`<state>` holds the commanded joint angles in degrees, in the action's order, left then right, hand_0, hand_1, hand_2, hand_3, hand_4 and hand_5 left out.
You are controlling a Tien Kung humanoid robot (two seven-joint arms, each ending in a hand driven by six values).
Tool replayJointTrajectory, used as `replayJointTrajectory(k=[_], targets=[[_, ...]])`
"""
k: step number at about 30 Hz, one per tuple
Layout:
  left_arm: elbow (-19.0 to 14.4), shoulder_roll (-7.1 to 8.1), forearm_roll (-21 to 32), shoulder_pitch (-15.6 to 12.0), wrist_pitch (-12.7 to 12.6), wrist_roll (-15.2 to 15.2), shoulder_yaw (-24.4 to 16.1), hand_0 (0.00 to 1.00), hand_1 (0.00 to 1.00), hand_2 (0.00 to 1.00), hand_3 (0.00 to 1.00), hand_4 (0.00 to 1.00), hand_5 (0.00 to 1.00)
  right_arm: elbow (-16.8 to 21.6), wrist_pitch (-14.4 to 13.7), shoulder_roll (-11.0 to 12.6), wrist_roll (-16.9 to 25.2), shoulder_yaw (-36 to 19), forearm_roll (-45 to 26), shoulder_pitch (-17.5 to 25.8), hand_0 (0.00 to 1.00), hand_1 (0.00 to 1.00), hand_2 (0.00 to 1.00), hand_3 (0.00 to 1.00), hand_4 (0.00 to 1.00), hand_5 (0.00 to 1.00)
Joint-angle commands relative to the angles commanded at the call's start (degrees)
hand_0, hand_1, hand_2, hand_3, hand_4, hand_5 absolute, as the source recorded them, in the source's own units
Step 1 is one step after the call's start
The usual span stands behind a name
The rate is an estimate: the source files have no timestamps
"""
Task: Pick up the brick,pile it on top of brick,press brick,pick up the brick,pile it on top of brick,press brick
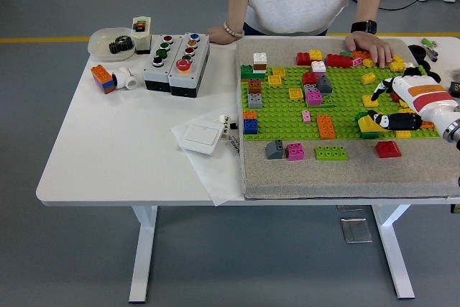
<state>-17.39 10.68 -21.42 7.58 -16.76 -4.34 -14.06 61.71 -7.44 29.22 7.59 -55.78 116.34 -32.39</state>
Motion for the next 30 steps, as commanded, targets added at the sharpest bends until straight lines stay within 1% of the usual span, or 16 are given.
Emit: replayJointTrajectory(k=[10,21,30], targets=[[0.0,-0.01,0.3,0.1,0.0,0.0,0.1,0.785,0.798,0.815,0.646,0.662,0.656,-4.8,1.3,-1.0,1.2,1.0,0.4,-0.3,0.635,0.620,0.627,0.544,0.681,0.341],[-0.1,0.05,0.1,0.2,0.1,0.0,0.1,0.785,0.798,0.815,0.646,0.662,0.656,-6.4,1.3,-1.5,1.9,1.2,0.6,-0.5,0.636,0.624,0.629,0.546,0.684,0.338],[-0.1,0.07,0.3,0.3,0.1,0.0,0.2,0.785,0.799,0.815,0.647,0.661,0.655,-7.7,1.7,-2.0,2.3,1.8,0.6,-0.8,0.644,0.628,0.639,0.570,0.692,0.332]])
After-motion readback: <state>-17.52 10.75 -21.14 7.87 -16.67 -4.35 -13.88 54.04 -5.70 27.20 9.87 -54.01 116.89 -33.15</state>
